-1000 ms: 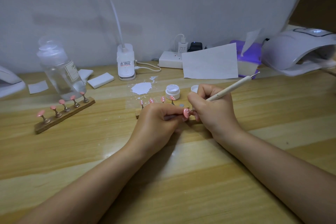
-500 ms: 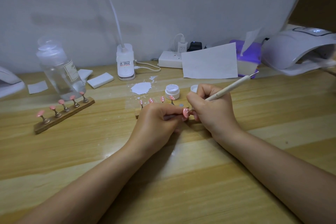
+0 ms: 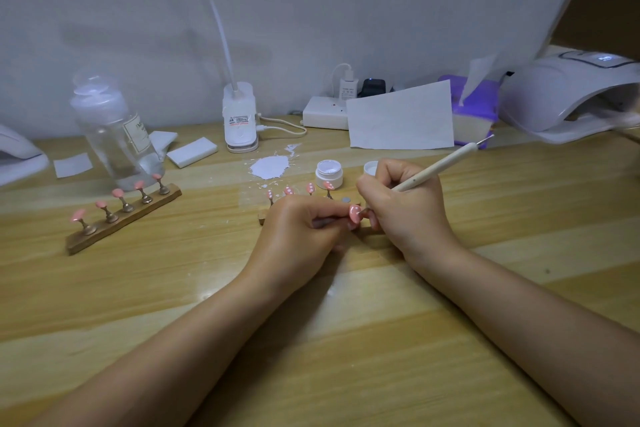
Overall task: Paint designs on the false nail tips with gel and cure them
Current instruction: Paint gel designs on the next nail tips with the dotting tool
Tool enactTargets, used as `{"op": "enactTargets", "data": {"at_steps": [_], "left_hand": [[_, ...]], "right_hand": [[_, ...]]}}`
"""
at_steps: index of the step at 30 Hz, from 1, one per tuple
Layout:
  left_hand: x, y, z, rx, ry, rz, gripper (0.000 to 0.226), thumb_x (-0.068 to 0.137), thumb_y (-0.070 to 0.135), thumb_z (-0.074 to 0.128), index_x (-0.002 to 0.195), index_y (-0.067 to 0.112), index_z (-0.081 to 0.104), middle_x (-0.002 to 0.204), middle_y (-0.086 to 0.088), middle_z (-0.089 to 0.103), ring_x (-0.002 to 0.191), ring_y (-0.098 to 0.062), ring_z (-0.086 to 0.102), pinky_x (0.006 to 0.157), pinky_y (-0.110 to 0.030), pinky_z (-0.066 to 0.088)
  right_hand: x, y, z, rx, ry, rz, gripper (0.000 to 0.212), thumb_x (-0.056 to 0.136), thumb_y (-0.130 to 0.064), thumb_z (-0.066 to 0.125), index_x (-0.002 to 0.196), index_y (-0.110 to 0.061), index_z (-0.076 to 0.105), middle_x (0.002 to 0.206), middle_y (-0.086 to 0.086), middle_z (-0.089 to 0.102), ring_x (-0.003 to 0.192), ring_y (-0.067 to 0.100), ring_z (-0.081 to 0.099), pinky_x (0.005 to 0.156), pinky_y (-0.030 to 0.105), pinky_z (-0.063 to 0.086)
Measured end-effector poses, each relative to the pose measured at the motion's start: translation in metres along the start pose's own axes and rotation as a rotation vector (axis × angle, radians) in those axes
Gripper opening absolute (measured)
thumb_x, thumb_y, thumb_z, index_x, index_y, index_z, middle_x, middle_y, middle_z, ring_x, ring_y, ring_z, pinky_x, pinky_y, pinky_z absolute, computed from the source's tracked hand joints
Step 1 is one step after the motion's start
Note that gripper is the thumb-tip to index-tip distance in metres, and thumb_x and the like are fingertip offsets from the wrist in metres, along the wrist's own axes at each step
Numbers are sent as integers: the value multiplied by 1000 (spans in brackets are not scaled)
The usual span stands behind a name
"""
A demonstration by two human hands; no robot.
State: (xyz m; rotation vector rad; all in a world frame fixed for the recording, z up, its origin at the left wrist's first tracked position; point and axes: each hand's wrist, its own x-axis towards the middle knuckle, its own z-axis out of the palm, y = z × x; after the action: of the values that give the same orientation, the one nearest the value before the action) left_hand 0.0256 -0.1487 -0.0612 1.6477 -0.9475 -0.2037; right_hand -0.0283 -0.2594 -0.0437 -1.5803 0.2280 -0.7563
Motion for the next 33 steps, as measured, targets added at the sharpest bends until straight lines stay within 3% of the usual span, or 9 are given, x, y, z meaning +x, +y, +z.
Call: {"op": "enactTargets", "data": {"at_steps": [3,9,15,25,33], "left_hand": [[0,-1,0,28,10,5,42,81,-1,63,80,40,66,70,20,69,65,3,60,60,-23,57],[1,-1,0,10,-8,11,41,82,-4,62,77,36,67,67,26,67,63,13,58,53,-10,49],[0,-1,0,-27,-15,0,35,81,-5,61,71,27,69,67,25,67,68,13,60,52,-10,49],[0,-1,0,-19,-8,-3,40,82,-2,62,78,37,67,67,25,67,70,11,61,53,-10,49],[0,0,0,-53,-17,-17,37,82,-4,62,75,33,69,67,25,68,73,12,62,53,-10,49]], "right_hand": [[0,0,0,3,-2,-1,42,76,7,53,46,-11,29,25,-7,37,25,1,38,33,11,29],[0,0,0,-6,-7,-1,41,76,8,52,47,-10,29,25,-7,38,25,1,39,33,11,30],[0,0,0,-10,-10,-3,41,76,7,53,47,-10,30,25,-7,38,25,1,39,34,11,30],[1,1,0,16,1,6,40,75,4,54,47,-10,30,26,-5,37,25,1,40,34,11,31],[2,3,0,24,-3,6,39,74,4,54,46,-11,31,28,-5,38,27,3,43,35,11,33]]}}
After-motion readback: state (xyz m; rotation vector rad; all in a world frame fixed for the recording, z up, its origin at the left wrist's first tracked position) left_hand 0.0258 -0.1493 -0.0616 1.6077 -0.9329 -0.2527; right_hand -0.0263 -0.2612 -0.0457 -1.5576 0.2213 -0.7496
